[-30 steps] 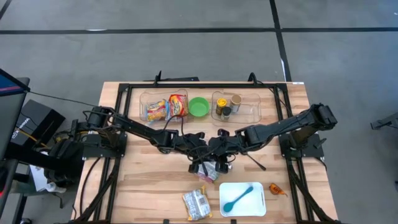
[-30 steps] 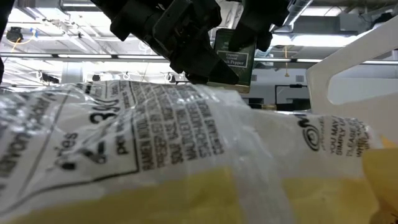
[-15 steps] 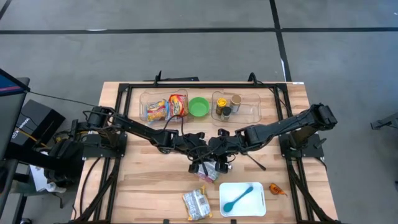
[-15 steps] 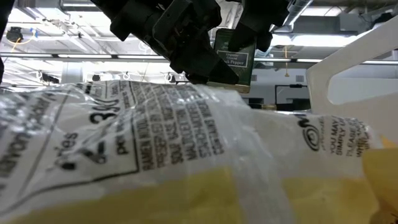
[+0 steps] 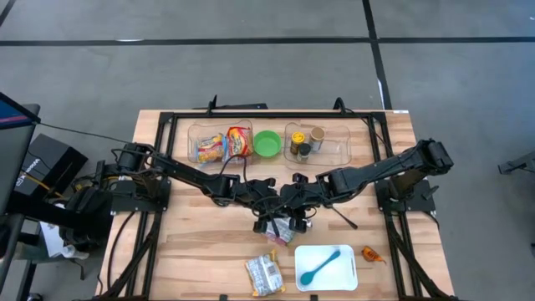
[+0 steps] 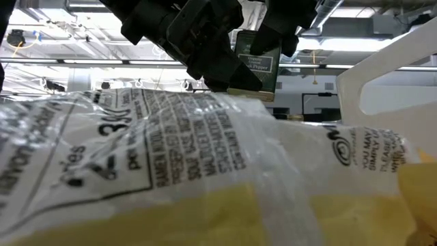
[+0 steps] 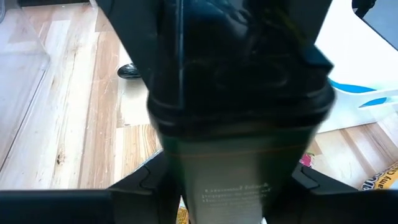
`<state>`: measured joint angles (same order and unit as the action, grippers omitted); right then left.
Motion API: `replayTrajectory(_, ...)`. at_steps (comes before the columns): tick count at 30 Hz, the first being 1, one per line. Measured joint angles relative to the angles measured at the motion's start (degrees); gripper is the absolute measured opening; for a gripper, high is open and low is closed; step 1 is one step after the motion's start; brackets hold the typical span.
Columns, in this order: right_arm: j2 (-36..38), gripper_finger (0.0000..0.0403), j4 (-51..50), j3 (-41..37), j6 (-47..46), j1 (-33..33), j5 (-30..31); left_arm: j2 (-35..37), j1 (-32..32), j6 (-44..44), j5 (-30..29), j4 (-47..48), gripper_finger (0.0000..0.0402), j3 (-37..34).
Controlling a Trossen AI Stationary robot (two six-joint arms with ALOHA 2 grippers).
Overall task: Pick & Place Food Item
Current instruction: Put the black spice can in the right transparent bin
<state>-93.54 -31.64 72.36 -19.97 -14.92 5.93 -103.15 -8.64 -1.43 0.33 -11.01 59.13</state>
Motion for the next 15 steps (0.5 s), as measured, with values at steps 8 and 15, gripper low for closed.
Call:
replayTrajectory(8,0.0,0.0131,0.0,0.0,-0.02,-0.04,-0.11,0.0,0.36,2.92,-0.37,0.12,0.0238,0.02)
replayTrajectory(15,-0.04,0.012,-1.29,-0.02,-0.09,-0.07,-0.13,0.04,0.79,3.36,0.46,2.14,0.028,0.07)
